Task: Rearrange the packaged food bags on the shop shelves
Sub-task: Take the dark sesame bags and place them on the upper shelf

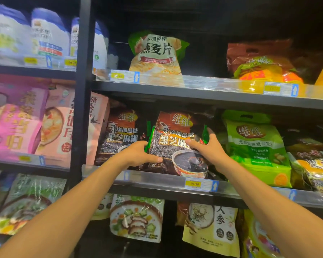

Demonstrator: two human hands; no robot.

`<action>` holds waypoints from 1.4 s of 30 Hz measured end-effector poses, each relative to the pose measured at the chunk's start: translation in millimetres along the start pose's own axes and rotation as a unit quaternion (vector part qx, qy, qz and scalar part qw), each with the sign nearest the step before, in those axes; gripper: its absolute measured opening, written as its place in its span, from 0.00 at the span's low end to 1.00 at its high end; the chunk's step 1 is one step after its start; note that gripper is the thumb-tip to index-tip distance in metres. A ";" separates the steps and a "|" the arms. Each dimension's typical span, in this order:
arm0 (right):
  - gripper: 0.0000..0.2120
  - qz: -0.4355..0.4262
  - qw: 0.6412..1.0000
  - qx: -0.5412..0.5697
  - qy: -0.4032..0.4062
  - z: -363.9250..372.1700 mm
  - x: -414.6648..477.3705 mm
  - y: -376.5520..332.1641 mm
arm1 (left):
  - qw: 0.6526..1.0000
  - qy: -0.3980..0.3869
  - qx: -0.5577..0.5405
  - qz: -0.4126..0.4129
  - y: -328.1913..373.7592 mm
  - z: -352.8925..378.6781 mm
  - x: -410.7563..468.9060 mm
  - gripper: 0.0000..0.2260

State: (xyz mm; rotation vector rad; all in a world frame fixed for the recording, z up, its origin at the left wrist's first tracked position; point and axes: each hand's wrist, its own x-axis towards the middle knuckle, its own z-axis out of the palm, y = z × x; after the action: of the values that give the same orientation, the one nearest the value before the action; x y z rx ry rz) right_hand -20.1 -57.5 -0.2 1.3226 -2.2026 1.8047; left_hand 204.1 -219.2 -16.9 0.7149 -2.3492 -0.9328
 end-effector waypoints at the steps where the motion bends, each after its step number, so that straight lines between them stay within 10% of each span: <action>1: 0.60 0.000 1.000 0.004 -0.004 5.3 1.0 -3.1 | 1.000 0.006 -0.007 -0.002 1.7 -4.9 -6.4 0.54; 11: 0.50 -0.002 0.999 0.015 -0.050 57.0 3.2 -36.5 | 0.996 0.081 -0.033 -0.016 -13.1 -47.6 -35.8 0.20; 24: 0.66 -0.024 0.991 0.015 -0.131 124.6 10.6 -62.9 | 0.979 0.198 0.026 -0.044 -44.3 -68.0 -56.6 0.30; 42: 0.68 -0.079 0.966 -0.051 -0.240 130.8 13.0 -46.0 | 0.980 0.142 0.119 -0.075 -56.7 -68.4 -53.9 0.41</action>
State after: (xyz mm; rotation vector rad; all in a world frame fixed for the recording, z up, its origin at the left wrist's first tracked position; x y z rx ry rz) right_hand 61.9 -170.1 -1.2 2.0187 -2.2642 1.4058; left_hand 301.9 -252.1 -28.8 1.0590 -2.1935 -0.5668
